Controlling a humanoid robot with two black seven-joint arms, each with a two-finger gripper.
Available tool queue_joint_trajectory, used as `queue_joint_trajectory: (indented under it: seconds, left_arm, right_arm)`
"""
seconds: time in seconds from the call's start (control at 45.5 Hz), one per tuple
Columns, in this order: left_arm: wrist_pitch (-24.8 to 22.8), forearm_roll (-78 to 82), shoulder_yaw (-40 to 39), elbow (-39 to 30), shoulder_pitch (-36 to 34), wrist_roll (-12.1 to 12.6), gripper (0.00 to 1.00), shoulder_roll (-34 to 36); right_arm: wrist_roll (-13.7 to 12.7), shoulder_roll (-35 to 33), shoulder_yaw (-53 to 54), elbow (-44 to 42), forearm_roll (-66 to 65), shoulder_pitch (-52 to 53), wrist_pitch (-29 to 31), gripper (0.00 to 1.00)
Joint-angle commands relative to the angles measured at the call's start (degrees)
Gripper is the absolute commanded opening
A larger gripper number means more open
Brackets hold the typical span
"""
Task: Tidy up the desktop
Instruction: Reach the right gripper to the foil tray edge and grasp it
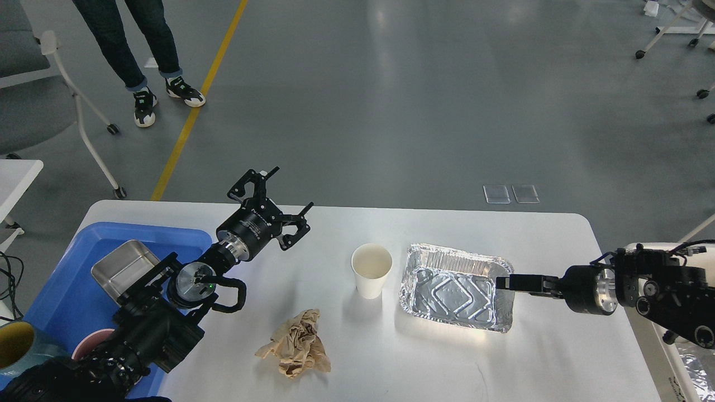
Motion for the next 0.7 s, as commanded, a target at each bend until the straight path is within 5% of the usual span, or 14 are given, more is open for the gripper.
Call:
queue_joint_trajectory:
  seconds: [0.0,0.682]
  left_arm:
    - [0.0,0.01,0.01,0.0,0.01,-0.06,0.97,0.01]
    - [-0.09,0.01,0.01,0.0,0.01,0.03,0.97,0.19]
  right_arm:
    - [0.15,2.06,-2.17,-2.75,0.03,0.76,0.0,1.0]
    - [0.5,11.91,-5.16,-14.35,0.12,0.85,-0.08,0.96]
